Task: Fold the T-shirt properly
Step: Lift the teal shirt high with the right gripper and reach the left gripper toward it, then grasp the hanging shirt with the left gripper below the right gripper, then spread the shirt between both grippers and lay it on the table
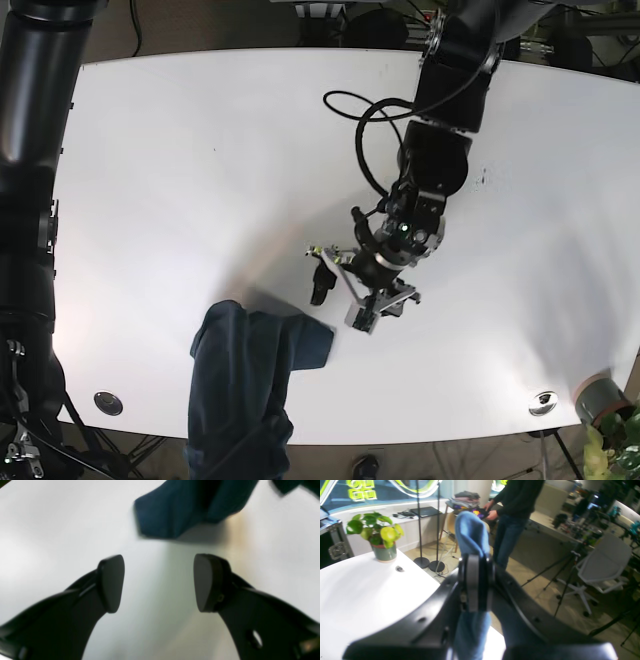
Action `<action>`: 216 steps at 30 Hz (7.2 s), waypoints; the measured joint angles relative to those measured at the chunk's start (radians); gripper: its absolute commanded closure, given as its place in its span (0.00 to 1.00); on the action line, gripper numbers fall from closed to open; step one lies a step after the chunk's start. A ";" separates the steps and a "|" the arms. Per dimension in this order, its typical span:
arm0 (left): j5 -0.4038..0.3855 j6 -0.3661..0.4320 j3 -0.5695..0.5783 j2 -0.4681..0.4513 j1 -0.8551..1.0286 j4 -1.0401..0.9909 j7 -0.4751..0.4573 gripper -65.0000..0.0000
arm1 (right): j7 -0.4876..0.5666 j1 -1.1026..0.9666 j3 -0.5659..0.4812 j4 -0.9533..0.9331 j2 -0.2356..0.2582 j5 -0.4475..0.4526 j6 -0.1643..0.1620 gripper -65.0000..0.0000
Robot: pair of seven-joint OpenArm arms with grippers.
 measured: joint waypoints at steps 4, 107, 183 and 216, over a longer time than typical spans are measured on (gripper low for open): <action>0.006 0.005 0.003 0.041 -0.114 -0.241 -0.093 0.39 | 0.000 -0.001 0.000 0.000 0.005 -0.005 -0.002 0.96; -0.036 0.306 0.196 -0.043 0.127 -0.213 -0.458 0.39 | 0.002 -0.001 0.008 -0.127 -0.288 -0.008 -0.005 0.96; -0.026 -0.149 -0.389 -0.418 -0.121 0.330 0.168 1.00 | 0.042 -0.607 0.418 0.060 -0.034 -0.113 -0.009 0.96; -0.040 -0.169 -0.580 -0.341 0.711 0.575 0.144 1.00 | 0.052 -1.500 0.745 0.388 -0.180 -0.112 -0.008 0.96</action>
